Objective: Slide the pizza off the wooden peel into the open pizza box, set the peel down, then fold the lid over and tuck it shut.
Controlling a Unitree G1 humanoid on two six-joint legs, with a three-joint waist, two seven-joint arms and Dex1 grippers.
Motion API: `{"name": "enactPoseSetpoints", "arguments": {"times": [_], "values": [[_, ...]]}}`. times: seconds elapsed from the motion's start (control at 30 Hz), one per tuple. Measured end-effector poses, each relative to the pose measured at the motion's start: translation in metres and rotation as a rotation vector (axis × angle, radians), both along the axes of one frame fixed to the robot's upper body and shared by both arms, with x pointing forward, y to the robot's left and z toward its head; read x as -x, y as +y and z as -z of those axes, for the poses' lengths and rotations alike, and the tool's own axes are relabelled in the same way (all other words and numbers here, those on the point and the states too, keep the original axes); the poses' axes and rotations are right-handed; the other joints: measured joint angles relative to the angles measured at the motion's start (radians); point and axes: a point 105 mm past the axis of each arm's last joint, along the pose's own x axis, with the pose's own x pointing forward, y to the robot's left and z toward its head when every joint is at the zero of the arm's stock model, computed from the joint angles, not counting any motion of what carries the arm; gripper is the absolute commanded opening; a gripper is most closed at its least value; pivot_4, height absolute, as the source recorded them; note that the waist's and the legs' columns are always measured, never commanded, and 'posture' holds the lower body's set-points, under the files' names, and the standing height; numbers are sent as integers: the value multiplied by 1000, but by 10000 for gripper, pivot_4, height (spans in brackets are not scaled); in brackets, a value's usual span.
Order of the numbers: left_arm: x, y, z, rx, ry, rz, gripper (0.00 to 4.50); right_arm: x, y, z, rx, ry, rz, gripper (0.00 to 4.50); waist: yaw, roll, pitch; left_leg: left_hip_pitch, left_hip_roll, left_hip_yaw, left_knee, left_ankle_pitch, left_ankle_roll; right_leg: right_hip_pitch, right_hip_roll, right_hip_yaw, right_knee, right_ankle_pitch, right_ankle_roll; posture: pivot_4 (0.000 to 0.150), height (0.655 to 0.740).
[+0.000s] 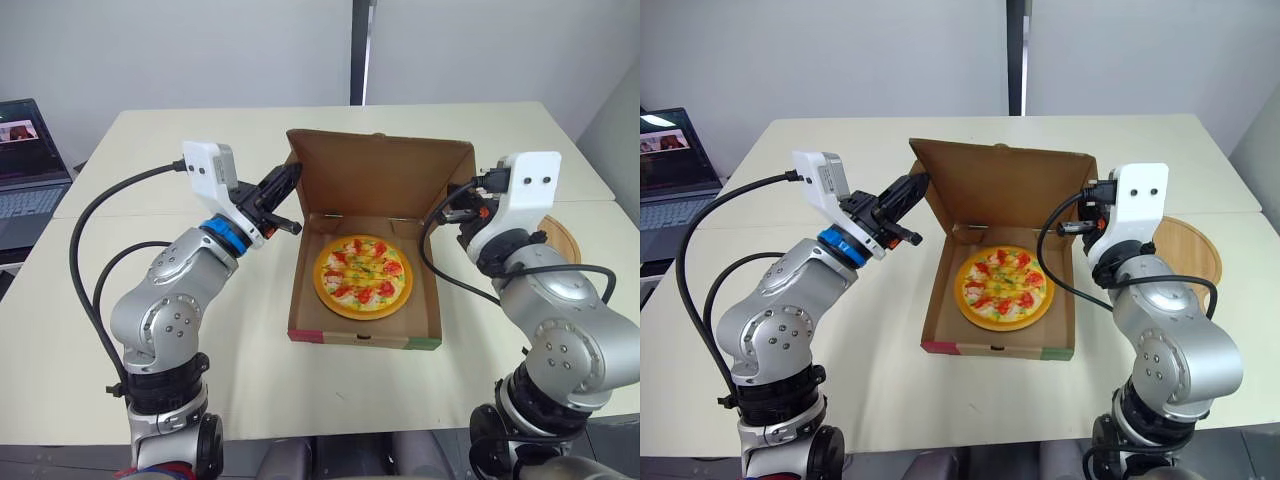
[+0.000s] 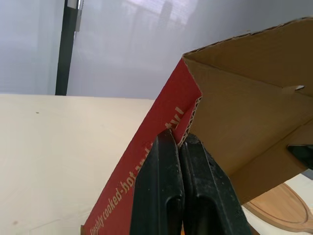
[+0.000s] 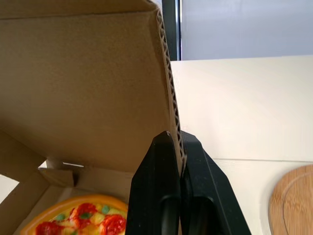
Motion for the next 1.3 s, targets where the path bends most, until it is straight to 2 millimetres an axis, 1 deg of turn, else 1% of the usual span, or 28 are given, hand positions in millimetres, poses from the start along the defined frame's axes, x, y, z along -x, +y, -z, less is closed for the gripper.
{"name": "enactPoseSetpoints", "arguments": {"times": [0.13, 0.2, 0.3, 0.53, 0.77, 0.97, 1.1, 1.2, 1.3], "values": [[7, 1, 5, 1, 16, 14, 63, 8, 0, 6, -10, 3, 0, 0, 1, 0, -5, 3, 0, 0, 0, 0, 0, 3, 0, 0, -1, 0, 0, 1500, 7400], [9, 4, 8, -5, 21, 12, 63, 12, 2, 10, -17, 7, -8, 0, 2, 0, -6, 10, 0, 0, -2, 0, 0, 9, 1, 0, -2, 0, 0, 1500, 7400], [14, 6, 11, -7, 12, 3, 63, 17, 3, 14, -27, 9, -23, 0, 0, 0, -6, 15, 1, 1, -3, 0, 0, 13, 1, 1, -3, 0, 0, 1500, 7400], [28, 14, 22, -17, -2, -11, 63, 24, 8, 21, -62, 10, -62, 0, -2, 0, -7, 16, 3, 2, -4, 0, 0, 12, 3, 2, -2, -1, -1, 1500, 7400], [37, 13, 32, -34, -7, 0, 63, 30, 7, 31, -29, 19, -72, 0, -2, -1, -9, 16, 3, 2, -4, 0, 0, 13, 3, 2, -3, -1, -1, 1500, 7400], [44, 16, 49, -84, -15, -24, 63, 33, 10, 37, -30, 17, -83, 0, 0, -1, -10, 17, 3, 2, -4, 0, 1, 14, 3, 2, -3, -1, -1, 1500, 7400], [47, 15, 54, -94, -24, -38, 63, 36, 9, 41, -14, 10, -89, 0, 1, -1, -10, 18, 3, 2, -4, -1, 1, 16, 3, 1, -4, -1, -1, 1500, 7400], [48, 14, 56, -99, -27, -44, 63, 37, 9, 45, -1, 10, -95, 0, 1, -1, -10, 22, 4, 1, -6, -2, 4, 21, 3, 0, -5, -2, -1, 1500, 7400], [49, 13, 58, -98, -29, -47, 63, 40, 8, 50, -5, 22, -98, 0, 1, -2, -10, 32, 4, 1, -12, -3, 5, 30, 3, 0, -7, -8, 1, 1500, 7400]]}}
